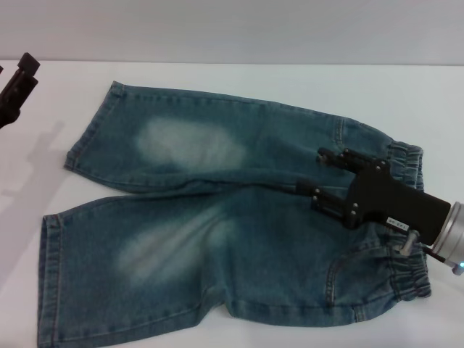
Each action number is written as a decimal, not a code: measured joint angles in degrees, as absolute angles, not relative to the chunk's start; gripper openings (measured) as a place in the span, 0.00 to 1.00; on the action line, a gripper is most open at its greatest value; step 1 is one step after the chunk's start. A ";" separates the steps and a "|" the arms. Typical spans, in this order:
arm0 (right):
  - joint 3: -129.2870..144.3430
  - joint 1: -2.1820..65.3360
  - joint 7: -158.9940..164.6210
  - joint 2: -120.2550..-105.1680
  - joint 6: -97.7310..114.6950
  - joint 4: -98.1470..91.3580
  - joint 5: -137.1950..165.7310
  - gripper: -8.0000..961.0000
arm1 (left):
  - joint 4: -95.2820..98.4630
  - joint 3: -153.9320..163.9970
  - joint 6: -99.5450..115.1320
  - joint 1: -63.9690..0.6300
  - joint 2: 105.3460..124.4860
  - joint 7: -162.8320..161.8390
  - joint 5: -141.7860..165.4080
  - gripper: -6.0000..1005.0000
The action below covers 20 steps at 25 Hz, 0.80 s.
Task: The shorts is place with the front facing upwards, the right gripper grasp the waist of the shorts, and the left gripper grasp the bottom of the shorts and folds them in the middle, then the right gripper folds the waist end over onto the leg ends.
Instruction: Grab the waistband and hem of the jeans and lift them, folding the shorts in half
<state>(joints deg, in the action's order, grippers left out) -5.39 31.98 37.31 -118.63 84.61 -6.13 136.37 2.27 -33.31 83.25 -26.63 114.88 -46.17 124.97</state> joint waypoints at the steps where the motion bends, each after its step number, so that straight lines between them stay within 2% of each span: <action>1: -5.38 32.10 37.31 -118.65 84.48 -6.06 136.42 0.63 | 2.28 -33.23 83.25 -26.56 114.88 -46.17 125.07 0.82; 20: -4.03 34.46 37.49 -118.86 79.09 -2.44 136.60 0.63 | 4.22 -33.14 81.12 -25.90 115.65 -46.10 125.16 0.82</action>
